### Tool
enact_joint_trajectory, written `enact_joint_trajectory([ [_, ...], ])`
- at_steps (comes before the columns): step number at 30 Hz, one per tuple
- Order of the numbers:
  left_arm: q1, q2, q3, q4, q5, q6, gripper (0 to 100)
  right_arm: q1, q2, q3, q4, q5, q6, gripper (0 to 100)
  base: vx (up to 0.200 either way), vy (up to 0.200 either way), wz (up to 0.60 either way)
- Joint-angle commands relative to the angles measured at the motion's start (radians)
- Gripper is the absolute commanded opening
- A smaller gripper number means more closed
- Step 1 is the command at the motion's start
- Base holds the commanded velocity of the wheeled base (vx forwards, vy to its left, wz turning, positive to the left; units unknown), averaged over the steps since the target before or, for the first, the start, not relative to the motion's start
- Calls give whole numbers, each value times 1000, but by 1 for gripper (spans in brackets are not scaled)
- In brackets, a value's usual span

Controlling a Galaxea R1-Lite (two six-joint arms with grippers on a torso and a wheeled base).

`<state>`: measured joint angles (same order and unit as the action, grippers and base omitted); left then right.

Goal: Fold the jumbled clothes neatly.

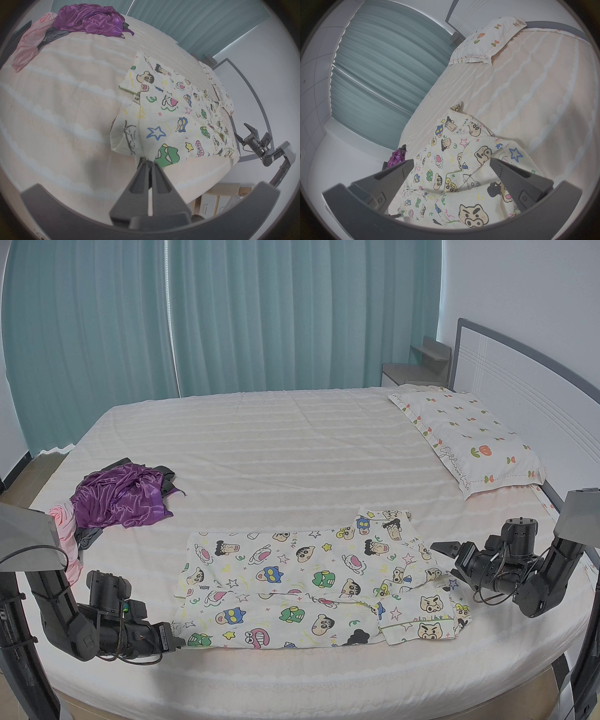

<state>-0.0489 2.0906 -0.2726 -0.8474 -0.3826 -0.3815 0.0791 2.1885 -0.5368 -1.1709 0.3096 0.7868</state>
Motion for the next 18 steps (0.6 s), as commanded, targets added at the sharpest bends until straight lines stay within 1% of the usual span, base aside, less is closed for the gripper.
enact_joint_trajectory([
  [1, 0, -44, -7, 18, 1, 1, 0, 1, 2, 0, 0, 0, 0, 100, 0, 0, 0],
  [2, 0, -44, -11, 42, 2, 4, 0, 1, 2, 0, 0, 0, 0, 100, 0, 0, 0],
  [18, 3, -43, -20, 165, 2, 93, 0, 2, 4, 1, 7, 0, -1, 100, 0, 0, 0],
])
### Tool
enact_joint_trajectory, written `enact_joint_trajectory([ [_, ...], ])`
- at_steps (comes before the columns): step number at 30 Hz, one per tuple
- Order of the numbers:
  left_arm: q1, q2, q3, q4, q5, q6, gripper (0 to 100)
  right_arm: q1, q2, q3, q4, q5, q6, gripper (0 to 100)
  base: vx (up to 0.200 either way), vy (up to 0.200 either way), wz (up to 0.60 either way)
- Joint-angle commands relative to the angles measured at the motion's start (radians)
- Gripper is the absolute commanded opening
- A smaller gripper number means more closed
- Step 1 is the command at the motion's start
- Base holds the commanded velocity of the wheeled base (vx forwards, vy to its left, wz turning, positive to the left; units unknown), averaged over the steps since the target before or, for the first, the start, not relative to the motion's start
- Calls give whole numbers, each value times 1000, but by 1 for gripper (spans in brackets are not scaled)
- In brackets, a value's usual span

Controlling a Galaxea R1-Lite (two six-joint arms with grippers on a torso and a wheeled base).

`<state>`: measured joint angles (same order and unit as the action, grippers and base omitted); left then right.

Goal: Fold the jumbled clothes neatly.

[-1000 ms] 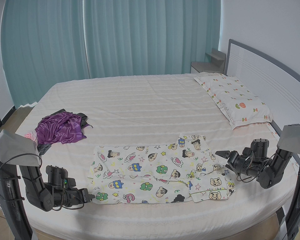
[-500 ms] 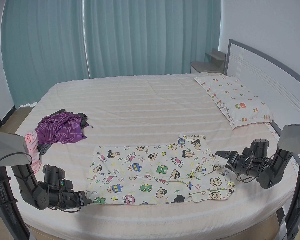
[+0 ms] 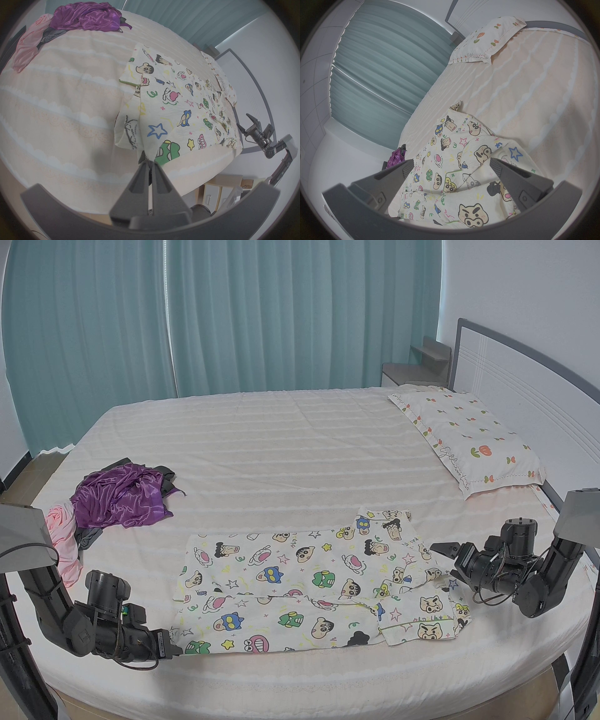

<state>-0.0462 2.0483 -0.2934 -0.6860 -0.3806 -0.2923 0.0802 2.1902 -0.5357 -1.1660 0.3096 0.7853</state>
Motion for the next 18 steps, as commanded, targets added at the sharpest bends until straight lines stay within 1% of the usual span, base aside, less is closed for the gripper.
enact_joint_trajectory([
  [1, 0, 3, 0, 3, 0, 5, 0, 1, 2, 0, 2, 0, 0, 100, 0, 0, 0],
  [8, 0, 7, -12, 5, 0, 5, 0, 1, 5, 0, 3, 0, -6, 100, 0, 0, 0],
  [9, 0, 12, -13, 5, 0, 5, 100, 3, 5, 0, 3, 0, -6, 100, 0, 0, 0],
  [11, 2, 15, -13, 0, 0, 5, 100, 3, 5, 5, 2, 0, -8, 100, 0, 0, 0],
  [15, 31, 0, -24, -14, -4, 5, 100, 4, 5, 10, -3, 0, -15, 100, 0, 0, 0],
  [18, 51, -16, -58, -20, -12, -10, 100, 4, 5, 10, -3, 0, -15, 100, 0, 0, 0],
])
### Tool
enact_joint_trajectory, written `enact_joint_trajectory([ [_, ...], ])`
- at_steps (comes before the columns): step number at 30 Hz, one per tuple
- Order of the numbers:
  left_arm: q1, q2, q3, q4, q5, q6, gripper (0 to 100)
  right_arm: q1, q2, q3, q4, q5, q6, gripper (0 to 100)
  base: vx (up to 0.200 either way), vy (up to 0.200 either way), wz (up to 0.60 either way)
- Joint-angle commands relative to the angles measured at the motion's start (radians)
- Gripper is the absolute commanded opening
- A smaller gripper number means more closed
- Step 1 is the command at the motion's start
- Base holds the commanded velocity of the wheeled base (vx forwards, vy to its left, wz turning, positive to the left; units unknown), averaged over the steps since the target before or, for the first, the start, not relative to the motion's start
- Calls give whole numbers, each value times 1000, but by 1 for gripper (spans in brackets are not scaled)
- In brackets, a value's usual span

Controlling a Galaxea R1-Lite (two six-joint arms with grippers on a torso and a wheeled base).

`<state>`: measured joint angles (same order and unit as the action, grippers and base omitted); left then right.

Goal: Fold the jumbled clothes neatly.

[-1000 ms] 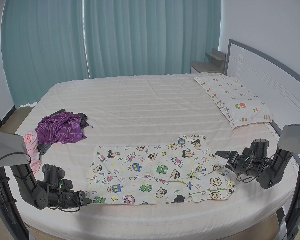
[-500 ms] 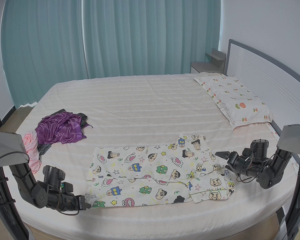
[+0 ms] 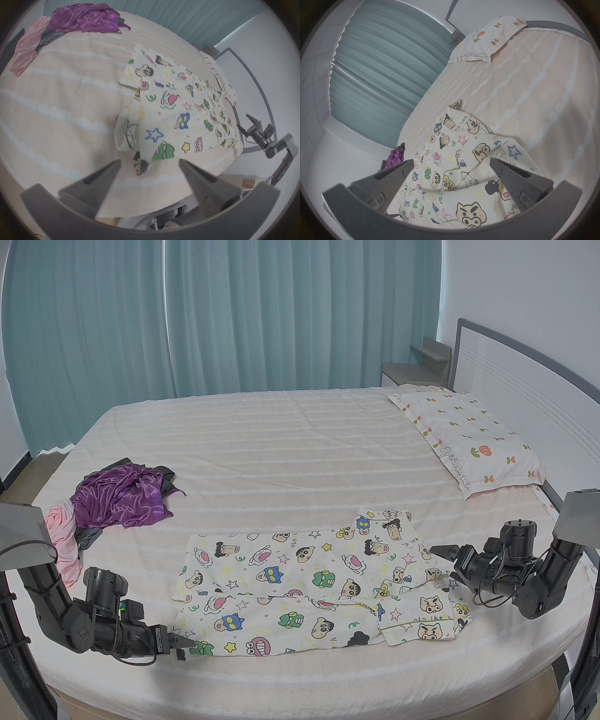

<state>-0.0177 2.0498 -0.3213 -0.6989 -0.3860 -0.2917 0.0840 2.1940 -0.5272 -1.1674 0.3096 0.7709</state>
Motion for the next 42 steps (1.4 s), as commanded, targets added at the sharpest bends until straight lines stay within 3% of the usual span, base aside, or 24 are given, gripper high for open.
enact_joint_trajectory([
  [1, 22, -17, -42, -7, -8, -18, 100, 0, 1, 1, -1, 0, -1, 100, 0, 0, 0],
  [9, 19, 69, -151, -65, -17, -44, 100, 0, 4, 1, -1, 0, -1, 100, 0, 0, 0],
  [16, 8, 121, -173, -155, -102, -40, 100, 5, 4, 3, -1, 0, -1, 100, 0, 0, 0],
  [27, -15, 236, -170, -290, -97, -35, 100, 5, 4, 3, -1, 0, -1, 100, 0, 0, 0],
  [35, -16, 234, -151, -290, -94, -21, 100, 5, 4, 3, -1, 0, -1, 100, 0, 0, 0],
  [36, -16, 234, -148, -290, -94, -21, 0, 5, 4, 3, -1, 0, -1, 100, 0, 0, 0],
  [42, -15, 234, -147, -289, -70, -21, 0, 5, 4, 3, -1, 0, -1, 100, 0, 0, 0],
])
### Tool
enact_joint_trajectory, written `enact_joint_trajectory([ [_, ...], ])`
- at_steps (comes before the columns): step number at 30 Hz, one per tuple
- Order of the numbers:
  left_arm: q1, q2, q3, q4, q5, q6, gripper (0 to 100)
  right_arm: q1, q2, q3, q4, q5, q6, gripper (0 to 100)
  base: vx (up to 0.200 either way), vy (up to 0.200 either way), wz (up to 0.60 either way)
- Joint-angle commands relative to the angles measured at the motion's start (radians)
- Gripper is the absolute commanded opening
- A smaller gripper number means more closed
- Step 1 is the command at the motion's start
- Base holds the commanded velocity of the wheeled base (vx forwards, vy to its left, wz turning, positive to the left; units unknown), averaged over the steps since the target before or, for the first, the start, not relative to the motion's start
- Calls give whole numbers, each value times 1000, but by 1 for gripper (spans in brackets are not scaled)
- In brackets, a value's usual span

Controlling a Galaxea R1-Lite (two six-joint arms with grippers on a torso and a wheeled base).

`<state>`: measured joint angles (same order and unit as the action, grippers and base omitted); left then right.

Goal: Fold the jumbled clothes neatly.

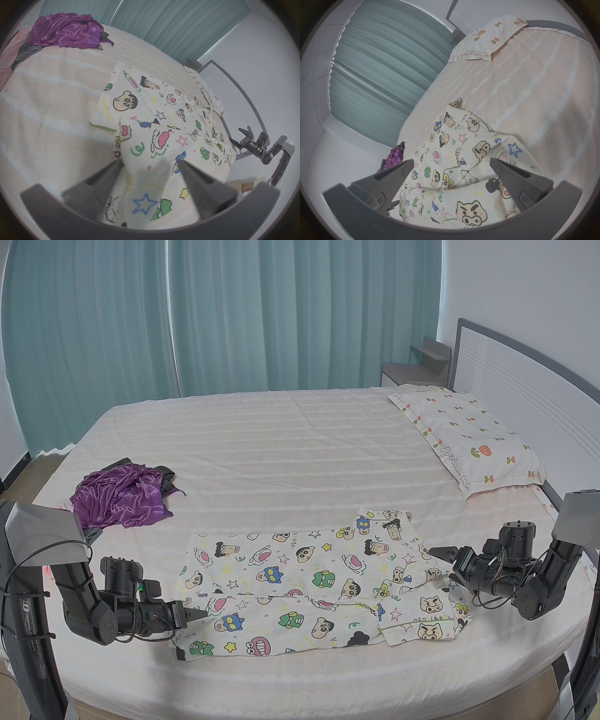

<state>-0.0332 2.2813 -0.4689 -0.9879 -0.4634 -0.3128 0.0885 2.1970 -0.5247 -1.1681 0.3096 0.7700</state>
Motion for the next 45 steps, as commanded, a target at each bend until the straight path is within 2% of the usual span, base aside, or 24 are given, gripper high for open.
enact_joint_trajectory([
  [1, 1, 3, 3, 0, 14, 0, 0, 0, 1, 0, -1, 0, 0, 100, 0, 0, 0],
  [13, 3, -42, 42, 23, 42, 1, 0, 0, 1, 0, -1, 0, 0, 100, 0, 0, 0],
  [16, 3, -75, 35, 92, 72, 1, 0, 0, 1, 0, -1, 0, 0, 100, 0, 0, 0],
  [24, 1, -172, -10, 273, 85, 0, 0, 0, 1, 0, -1, 0, 0, 100, 0, 0, 0],
  [25, 1, -180, -42, 336, 97, -2, 0, 0, 1, 0, -1, 0, 0, 100, 0, 0, 0],
  [30, 1, -169, -80, 417, 157, -6, 0, 0, 3, 0, -1, 0, -9, 100, 0, 0, 0],
  [45, -11, -109, -109, 417, 160, -14, 0, 0, 44, -8, -4, -7, -74, 100, 0, 0, 0],
])
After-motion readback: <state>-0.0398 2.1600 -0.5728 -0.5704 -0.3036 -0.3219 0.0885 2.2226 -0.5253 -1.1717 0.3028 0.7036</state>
